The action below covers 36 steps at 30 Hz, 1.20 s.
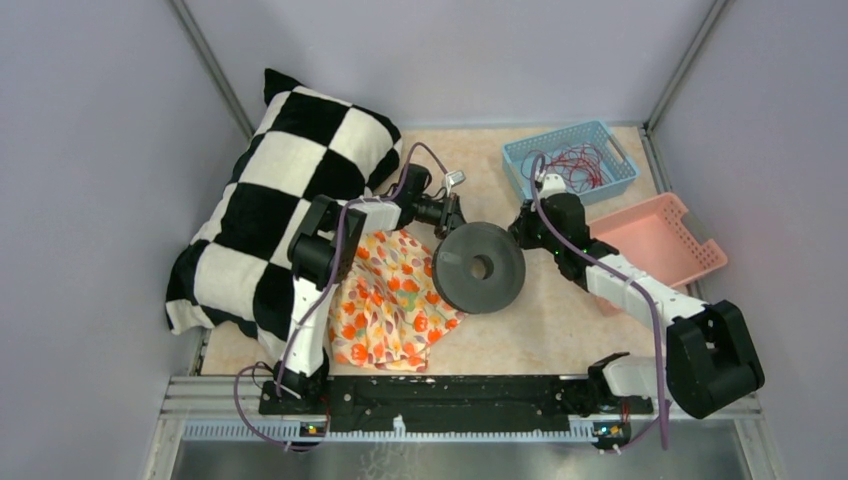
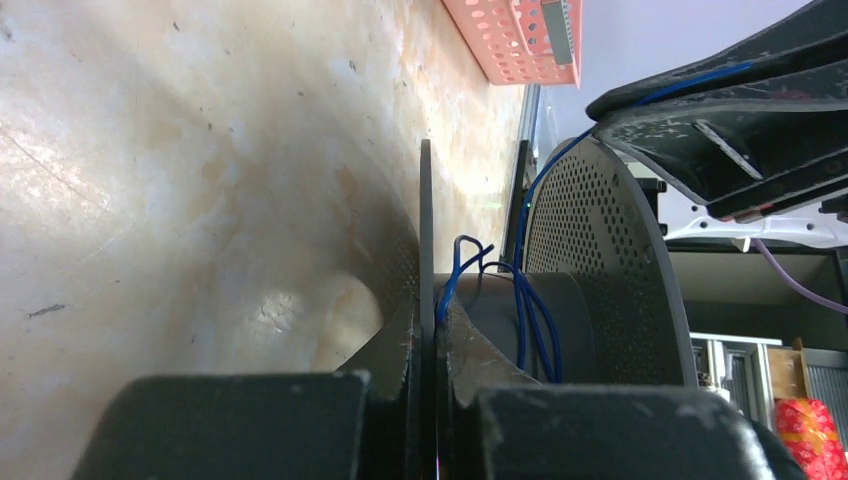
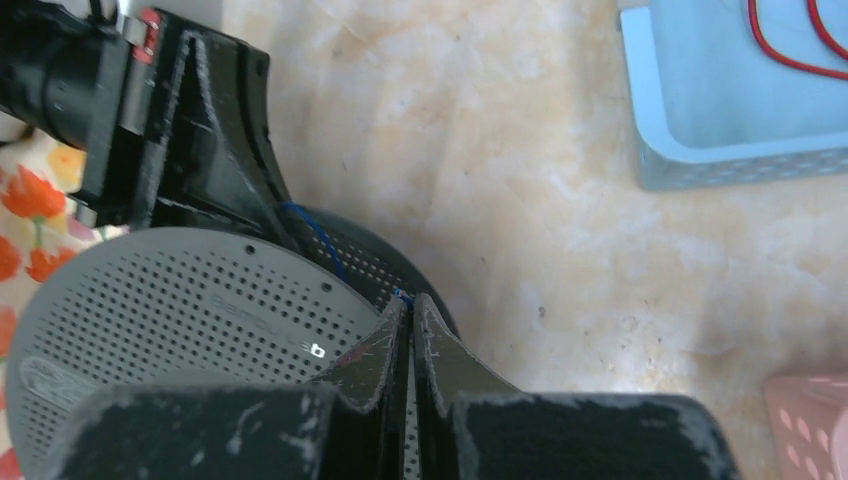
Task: Wrap the cables
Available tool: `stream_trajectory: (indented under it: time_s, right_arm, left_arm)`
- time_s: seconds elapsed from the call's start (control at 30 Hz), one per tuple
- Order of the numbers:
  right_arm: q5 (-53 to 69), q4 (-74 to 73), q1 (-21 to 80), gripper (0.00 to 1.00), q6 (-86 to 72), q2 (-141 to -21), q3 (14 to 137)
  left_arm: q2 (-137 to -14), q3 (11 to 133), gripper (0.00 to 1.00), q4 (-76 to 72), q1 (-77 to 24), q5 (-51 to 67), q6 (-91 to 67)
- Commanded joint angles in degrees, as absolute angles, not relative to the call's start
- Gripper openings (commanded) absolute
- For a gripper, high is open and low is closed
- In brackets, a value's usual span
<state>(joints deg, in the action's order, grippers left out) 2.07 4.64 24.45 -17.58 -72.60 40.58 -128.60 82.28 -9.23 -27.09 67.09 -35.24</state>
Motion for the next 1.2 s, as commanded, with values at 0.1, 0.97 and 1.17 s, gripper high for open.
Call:
stream_trajectory:
  time_s: [0.1,0.97,1.17]
  right_arm:
    - [5.68,3.08,23.99,0.00,-17.44,-71.12,38.44]
    - [3.94,3.40,23.95,0.00,-20.28,-69.56,35.41]
    - [3.73,2.78,23.99,0.00,-20.30,-67.78,33.28]
  left_arm:
    - [-128.40,85.19,0.11,-8.87,-26.89,67.39,-31.49]
    - [-124.30,93.48,0.75,7.36,-26.09,49.01,-21.16]
    - [-115.54,96.59,0.77,14.38,-25.48,38.93,-17.47]
